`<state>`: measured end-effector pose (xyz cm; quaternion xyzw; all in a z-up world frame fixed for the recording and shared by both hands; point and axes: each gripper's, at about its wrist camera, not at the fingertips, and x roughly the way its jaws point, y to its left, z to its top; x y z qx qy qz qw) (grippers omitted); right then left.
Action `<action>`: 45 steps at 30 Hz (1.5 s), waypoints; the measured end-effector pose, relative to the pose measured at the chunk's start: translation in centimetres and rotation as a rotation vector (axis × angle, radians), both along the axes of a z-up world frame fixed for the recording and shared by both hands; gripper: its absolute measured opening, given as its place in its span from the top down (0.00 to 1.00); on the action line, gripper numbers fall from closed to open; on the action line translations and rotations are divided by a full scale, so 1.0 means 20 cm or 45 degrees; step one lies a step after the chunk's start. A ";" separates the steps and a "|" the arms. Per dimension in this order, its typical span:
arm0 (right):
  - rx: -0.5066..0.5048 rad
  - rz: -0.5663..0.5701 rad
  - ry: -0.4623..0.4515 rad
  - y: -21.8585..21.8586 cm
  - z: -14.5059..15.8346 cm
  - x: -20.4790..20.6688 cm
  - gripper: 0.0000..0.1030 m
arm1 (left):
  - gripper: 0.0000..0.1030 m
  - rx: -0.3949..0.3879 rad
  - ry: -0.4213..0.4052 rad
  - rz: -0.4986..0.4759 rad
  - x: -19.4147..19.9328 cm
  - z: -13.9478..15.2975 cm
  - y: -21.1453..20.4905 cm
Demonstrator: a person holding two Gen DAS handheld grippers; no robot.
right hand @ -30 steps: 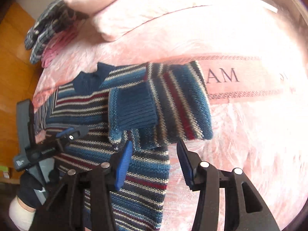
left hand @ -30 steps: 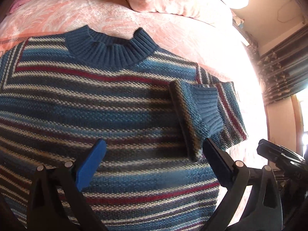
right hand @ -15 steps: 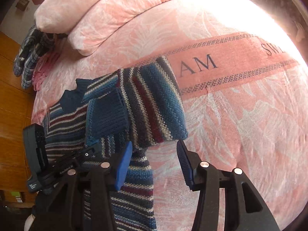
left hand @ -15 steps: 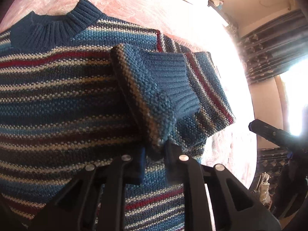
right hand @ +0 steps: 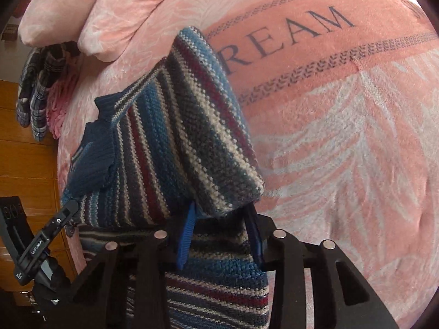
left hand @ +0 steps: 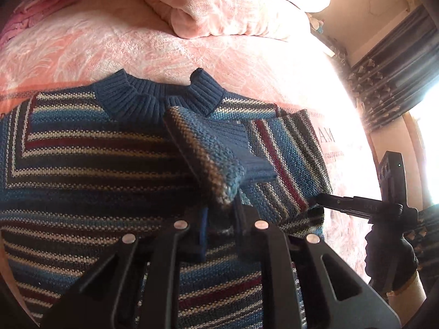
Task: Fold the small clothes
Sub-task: 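Fold the held sleeve across the sweater body with the right gripper, then grasp the other sleeve cuff with the left gripper and lift it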
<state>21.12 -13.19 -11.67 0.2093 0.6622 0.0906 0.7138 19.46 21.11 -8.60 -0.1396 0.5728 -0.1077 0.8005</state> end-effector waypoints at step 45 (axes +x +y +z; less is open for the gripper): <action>-0.076 0.287 -0.195 0.30 0.36 -0.11 0.56 | 0.34 0.169 0.022 0.618 -0.32 0.16 1.13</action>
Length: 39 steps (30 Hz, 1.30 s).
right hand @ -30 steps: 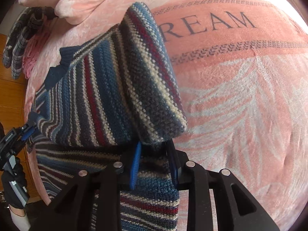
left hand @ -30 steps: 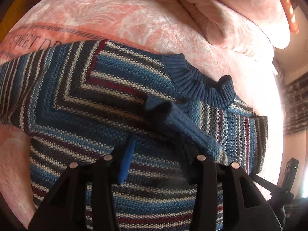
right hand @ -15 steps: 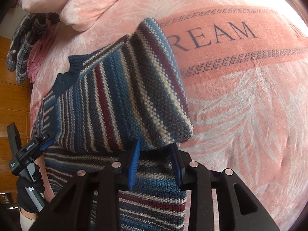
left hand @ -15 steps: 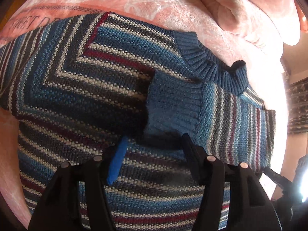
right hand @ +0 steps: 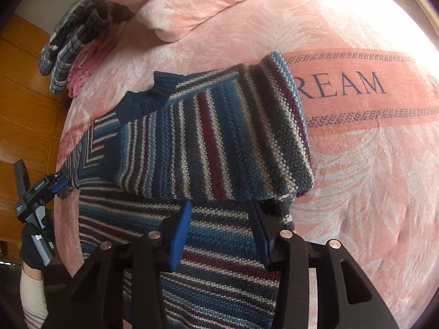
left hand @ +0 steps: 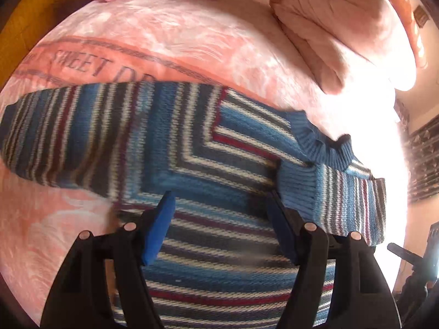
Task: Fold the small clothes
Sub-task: 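Grasp the other sleeve cuff with the left gripper and lift it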
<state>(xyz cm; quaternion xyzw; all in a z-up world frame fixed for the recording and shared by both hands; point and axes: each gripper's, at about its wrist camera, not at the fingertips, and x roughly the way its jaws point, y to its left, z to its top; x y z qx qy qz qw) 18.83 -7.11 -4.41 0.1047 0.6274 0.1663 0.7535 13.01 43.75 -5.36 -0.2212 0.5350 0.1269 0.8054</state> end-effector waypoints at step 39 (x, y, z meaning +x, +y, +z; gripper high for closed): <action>-0.110 0.325 -0.049 0.91 -0.31 -0.27 0.53 | 0.87 -0.190 -0.335 0.695 -0.51 -0.29 1.47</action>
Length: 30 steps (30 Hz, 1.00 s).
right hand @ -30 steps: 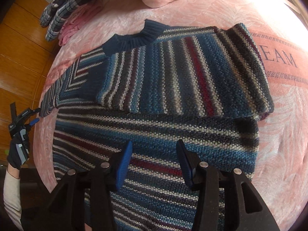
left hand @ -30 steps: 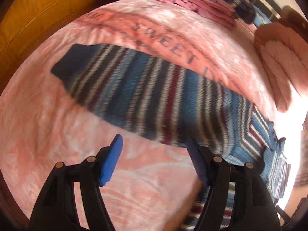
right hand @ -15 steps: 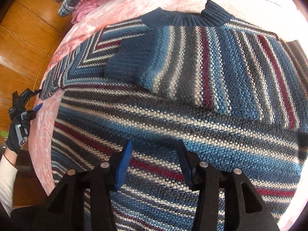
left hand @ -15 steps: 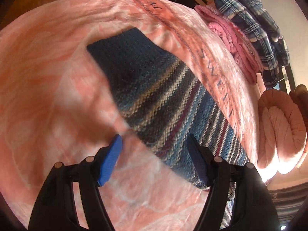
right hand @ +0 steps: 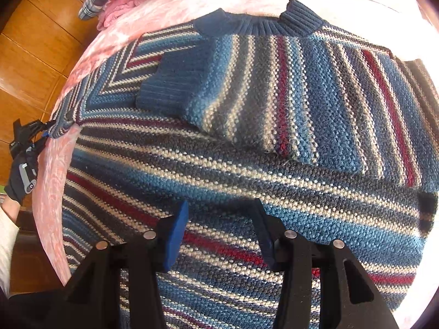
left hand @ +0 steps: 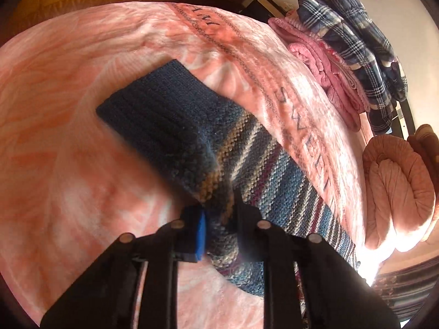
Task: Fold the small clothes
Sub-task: 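Grasp the other sleeve cuff with the left gripper and lift it, then fold the held sleeve across the sweater body with the left gripper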
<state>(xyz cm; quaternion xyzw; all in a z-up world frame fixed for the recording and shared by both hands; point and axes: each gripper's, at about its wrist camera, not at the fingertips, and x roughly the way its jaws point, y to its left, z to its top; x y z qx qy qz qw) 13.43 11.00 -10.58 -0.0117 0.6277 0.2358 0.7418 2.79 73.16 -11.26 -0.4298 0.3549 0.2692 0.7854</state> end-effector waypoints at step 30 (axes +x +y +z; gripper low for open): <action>-0.050 -0.057 -0.019 -0.22 0.00 0.01 0.52 | 0.86 0.089 -0.043 -0.861 0.56 0.06 -1.40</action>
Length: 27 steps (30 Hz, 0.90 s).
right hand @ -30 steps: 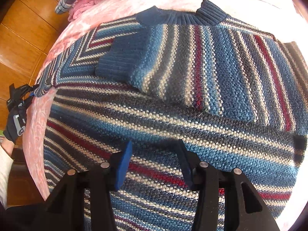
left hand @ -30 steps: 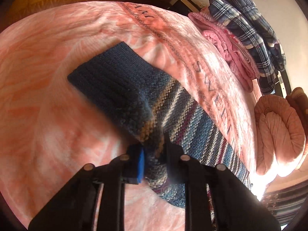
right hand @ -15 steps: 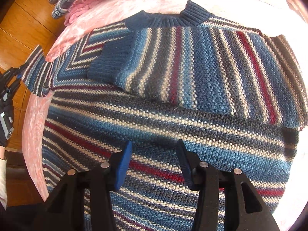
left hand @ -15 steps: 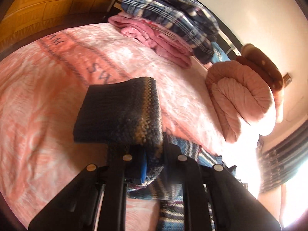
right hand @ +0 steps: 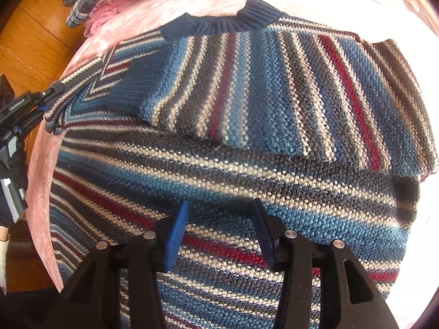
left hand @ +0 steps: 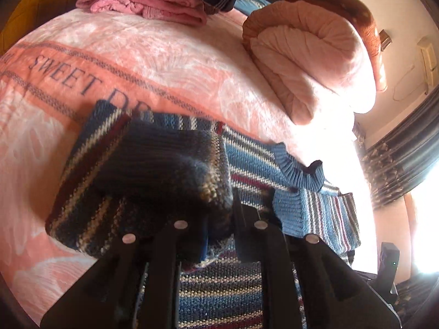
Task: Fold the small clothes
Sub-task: 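Fold the held sleeve across the sweater body with the left gripper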
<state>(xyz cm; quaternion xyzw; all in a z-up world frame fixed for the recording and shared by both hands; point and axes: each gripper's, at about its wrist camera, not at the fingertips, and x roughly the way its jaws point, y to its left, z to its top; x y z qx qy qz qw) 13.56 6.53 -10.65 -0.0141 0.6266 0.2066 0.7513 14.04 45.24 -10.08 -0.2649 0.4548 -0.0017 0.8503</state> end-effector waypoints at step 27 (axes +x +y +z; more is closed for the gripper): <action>0.108 0.116 0.023 0.63 0.16 0.10 0.47 | 0.53 0.027 0.087 0.147 -0.29 0.07 0.47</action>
